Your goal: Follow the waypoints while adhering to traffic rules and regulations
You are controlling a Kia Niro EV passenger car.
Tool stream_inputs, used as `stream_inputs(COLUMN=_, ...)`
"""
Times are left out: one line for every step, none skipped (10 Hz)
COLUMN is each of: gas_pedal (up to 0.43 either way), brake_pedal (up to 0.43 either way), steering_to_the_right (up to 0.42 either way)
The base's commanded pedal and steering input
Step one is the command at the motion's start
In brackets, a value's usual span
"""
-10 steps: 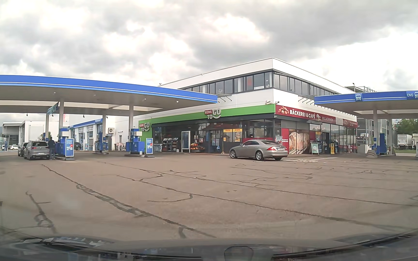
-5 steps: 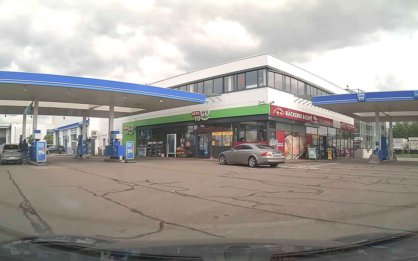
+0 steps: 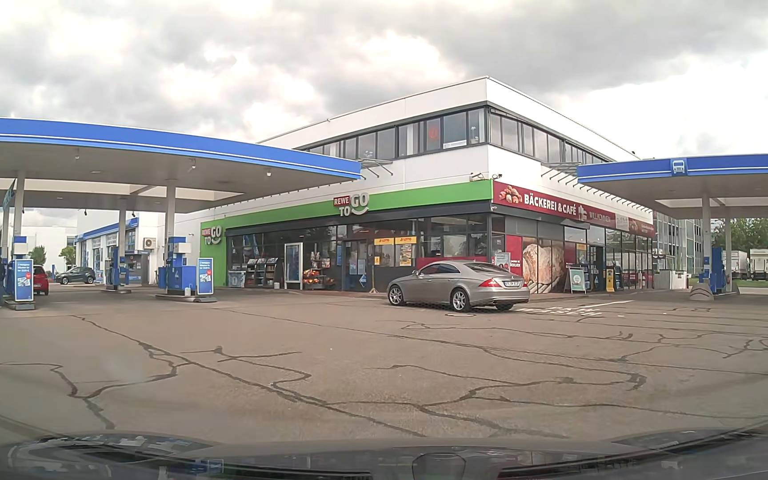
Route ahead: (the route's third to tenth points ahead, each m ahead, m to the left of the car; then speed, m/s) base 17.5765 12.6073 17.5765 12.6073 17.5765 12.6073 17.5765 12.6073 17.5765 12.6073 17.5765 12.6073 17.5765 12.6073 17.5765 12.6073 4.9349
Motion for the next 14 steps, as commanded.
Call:
stream_inputs(gas_pedal=0.039, brake_pedal=0.000, steering_to_the_right=-0.031)
stream_inputs(gas_pedal=0.039, brake_pedal=0.000, steering_to_the_right=-0.051)
stream_inputs(gas_pedal=0.039, brake_pedal=0.000, steering_to_the_right=-0.070)
stream_inputs(gas_pedal=0.039, brake_pedal=0.000, steering_to_the_right=-0.097)
stream_inputs(gas_pedal=0.047, brake_pedal=0.000, steering_to_the_right=-0.134)
stream_inputs(gas_pedal=0.047, brake_pedal=0.000, steering_to_the_right=-0.160)
stream_inputs(gas_pedal=0.047, brake_pedal=0.000, steering_to_the_right=-0.190)
stream_inputs(gas_pedal=0.047, brake_pedal=0.000, steering_to_the_right=-0.212)
stream_inputs(gas_pedal=0.047, brake_pedal=0.000, steering_to_the_right=-0.224)
stream_inputs(gas_pedal=0.047, brake_pedal=0.000, steering_to_the_right=-0.237)
stream_inputs(gas_pedal=0.047, brake_pedal=0.000, steering_to_the_right=-0.249)
stream_inputs(gas_pedal=0.047, brake_pedal=0.000, steering_to_the_right=-0.259)
stream_inputs(gas_pedal=0.047, brake_pedal=0.000, steering_to_the_right=-0.268)
stream_inputs(gas_pedal=0.047, brake_pedal=0.000, steering_to_the_right=-0.272)
